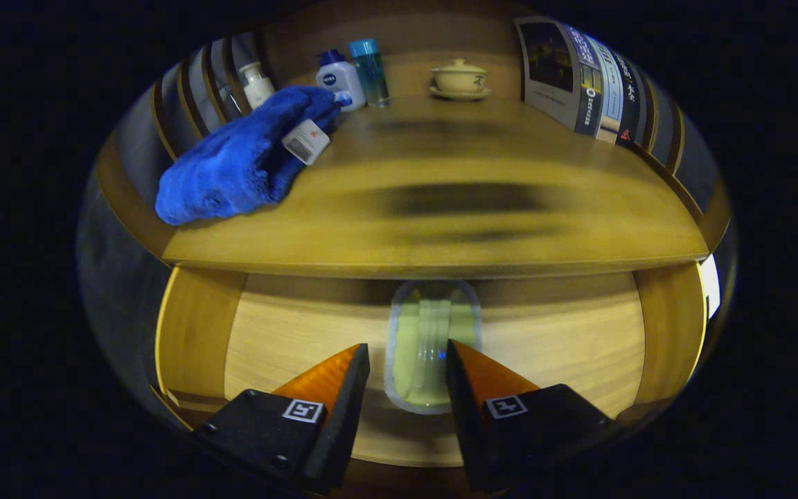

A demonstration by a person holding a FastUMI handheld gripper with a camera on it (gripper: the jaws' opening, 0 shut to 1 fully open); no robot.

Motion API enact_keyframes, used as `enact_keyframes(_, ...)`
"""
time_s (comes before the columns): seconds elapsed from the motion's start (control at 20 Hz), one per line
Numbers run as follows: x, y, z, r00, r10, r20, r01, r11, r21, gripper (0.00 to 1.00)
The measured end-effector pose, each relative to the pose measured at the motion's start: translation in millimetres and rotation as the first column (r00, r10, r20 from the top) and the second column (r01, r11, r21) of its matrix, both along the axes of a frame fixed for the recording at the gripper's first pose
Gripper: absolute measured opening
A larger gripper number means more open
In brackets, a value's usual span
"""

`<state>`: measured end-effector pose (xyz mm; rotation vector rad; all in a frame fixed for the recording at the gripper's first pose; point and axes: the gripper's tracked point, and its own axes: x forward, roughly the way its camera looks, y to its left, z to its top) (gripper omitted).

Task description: Pull open the drawer, take out the items inside it, and place them on the countertop above the cabinet.

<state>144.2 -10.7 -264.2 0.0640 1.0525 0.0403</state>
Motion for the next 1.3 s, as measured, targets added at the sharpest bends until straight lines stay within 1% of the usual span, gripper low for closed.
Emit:
enact_keyframes(0.1,-1,-14,-5,1.0,-0.024,0.003,0.024,0.999,-0.045,0.49)
enact_keyframes(0.2,1,-13,-3,0.999,-0.042,0.019,0.043,0.999,-0.02,0.3)
enact_keyframes(0.25,1,-13,-5,0.999,-0.044,0.017,0.044,0.999,-0.013,0.24)
enact_keyframes(0.4,2,-17,-1,0.998,-0.053,0.033,0.054,0.998,-0.028,0.24)
enact_keyframes(0.55,-2,-16,9,0.997,-0.053,0.06,0.054,0.998,-0.013,0.24)
enact_keyframes(0.85,-29,-8,52,0.991,0.004,0.134,-0.007,1.0,0.017,0.24)
enact_keyframes(1.15,-54,-2,112,0.965,0.053,0.258,-0.065,0.997,0.036,0.24)
enact_keyframes(1.3,-48,-2,149,0.938,0.056,0.342,-0.073,0.997,0.035,0.24)
